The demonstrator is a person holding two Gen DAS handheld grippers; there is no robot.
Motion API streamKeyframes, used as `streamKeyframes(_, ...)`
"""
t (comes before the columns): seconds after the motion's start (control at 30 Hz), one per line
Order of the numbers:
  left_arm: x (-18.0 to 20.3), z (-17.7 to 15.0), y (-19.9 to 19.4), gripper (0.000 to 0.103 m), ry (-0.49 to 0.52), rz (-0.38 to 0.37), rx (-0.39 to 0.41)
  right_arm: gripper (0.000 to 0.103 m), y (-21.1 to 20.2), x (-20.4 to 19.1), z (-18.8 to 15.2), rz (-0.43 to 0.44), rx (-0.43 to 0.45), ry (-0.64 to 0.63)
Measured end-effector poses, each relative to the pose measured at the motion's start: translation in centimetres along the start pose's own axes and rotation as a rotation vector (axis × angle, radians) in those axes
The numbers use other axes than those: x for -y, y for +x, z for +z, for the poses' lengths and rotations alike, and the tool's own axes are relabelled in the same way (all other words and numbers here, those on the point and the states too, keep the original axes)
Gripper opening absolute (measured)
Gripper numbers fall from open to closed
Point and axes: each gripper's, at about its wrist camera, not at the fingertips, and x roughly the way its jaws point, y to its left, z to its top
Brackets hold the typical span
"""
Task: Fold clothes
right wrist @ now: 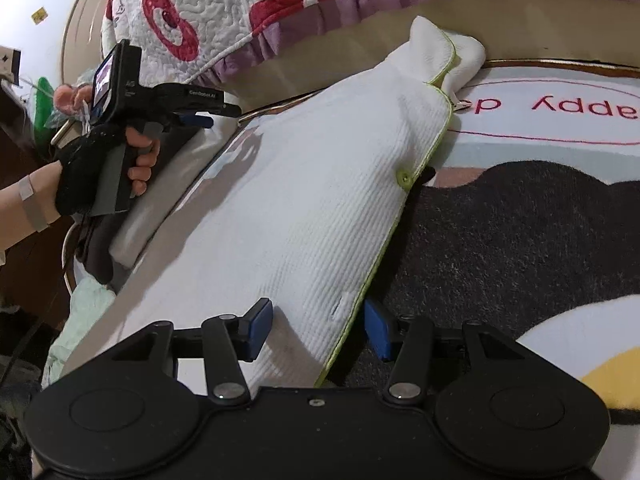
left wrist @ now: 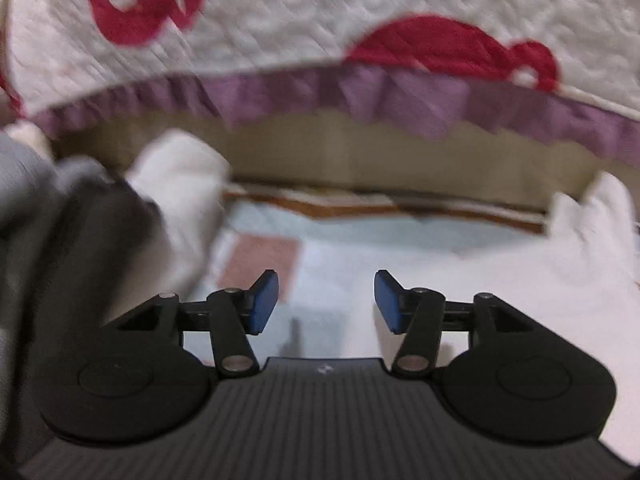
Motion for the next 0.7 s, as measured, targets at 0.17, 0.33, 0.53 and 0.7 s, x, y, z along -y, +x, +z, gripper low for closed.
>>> streamKeyframes(0.17, 0.2, -4.7, -2.7, 0.052, 0.033, -0.110, -0.090, 0.056, 0.0, 0.1, 0.0, 0.009, -0.007, 0.014)
streamKeyframes(0.33, -0.8, -9.9, -6.1, 0.052, 0.054, -0.125, -0.206, 0.058, 0.1, 0.0, -0.1, 0.017, -0.009, 0.036)
streamKeyframes(0.53, -6.0, -14.7, -12.4, 0.056, 0.013, -0.092, -0.258, 0.062, 0.7, -0.5, -0.1, 0.018, -0.010, 0.071)
streamKeyframes(0.7, -9.9, -18.9, -16.6, 0.056, -0.028, -0.071, -0.291, 0.063, 0.5, -1.6, -0.4, -0.024, -0.026, 0.053)
